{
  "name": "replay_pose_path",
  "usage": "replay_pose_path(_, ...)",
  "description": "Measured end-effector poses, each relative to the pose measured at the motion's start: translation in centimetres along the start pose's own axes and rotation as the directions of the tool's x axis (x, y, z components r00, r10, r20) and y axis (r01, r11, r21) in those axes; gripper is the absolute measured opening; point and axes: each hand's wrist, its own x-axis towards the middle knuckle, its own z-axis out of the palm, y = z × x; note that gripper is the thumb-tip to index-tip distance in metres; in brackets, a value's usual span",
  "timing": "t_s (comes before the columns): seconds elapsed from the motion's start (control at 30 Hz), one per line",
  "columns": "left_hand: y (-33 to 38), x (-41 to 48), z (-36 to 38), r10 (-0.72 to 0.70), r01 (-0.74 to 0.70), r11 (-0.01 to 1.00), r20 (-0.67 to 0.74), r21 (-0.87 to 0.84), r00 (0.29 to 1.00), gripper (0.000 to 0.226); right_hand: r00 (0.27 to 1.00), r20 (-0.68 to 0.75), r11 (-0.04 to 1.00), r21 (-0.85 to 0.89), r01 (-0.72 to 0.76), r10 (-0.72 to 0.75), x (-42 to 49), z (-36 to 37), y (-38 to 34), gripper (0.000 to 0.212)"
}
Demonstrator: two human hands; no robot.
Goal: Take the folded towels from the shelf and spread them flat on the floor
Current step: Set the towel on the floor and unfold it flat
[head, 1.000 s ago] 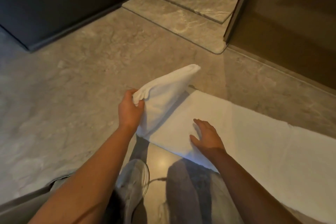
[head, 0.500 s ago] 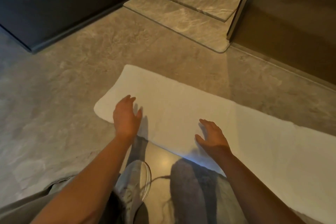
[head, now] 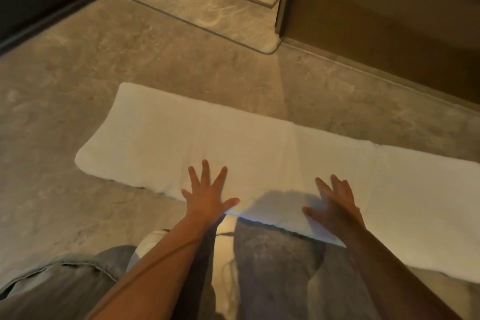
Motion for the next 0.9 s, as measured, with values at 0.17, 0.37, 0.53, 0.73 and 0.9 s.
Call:
replay_pose_path(0.17,-0.8,1.6,-1.2,0.032,-0.033,0.999,0.038,0.042,0.999,0.089,0.999,-0.033,1.0,0.001,0.002,-0.002,-0.3,0.1,-1.0,0.084)
replay_pose_path(0.37,-2.0,3.4,-3.4,0.032,-0.046,0.992,0.124,0.114,0.992,0.091,0.996,-0.086,0.996,-0.088,-0.01,0.002,-1.5,1.6,-2.9,0.087)
replay_pose_path(0.53,0.6,3.3,-3.2,-0.026,0.009,0.995,0.168,0.101,0.985,0.114,0.996,-0.075,0.998,0.0,-0.056,0.056,-1.8,2.0,-3.8,0.083)
replay_pose_path(0.73,6.0,2.5,-0.3,0.038,-0.05,0.996,0.163,0.072,0.986,0.125,0.972,-0.228,0.998,-0.041,0.043,-0.052,1.4,-0.4,-3.4,0.075)
replay_pose_path(0.9,5.9,2.8,-0.1,0.017,-0.031,0.997,0.172,0.076,0.985,0.124,0.981,-0.183,0.998,0.021,0.063,-0.058,5.9,-3.0,-3.1,0.074)
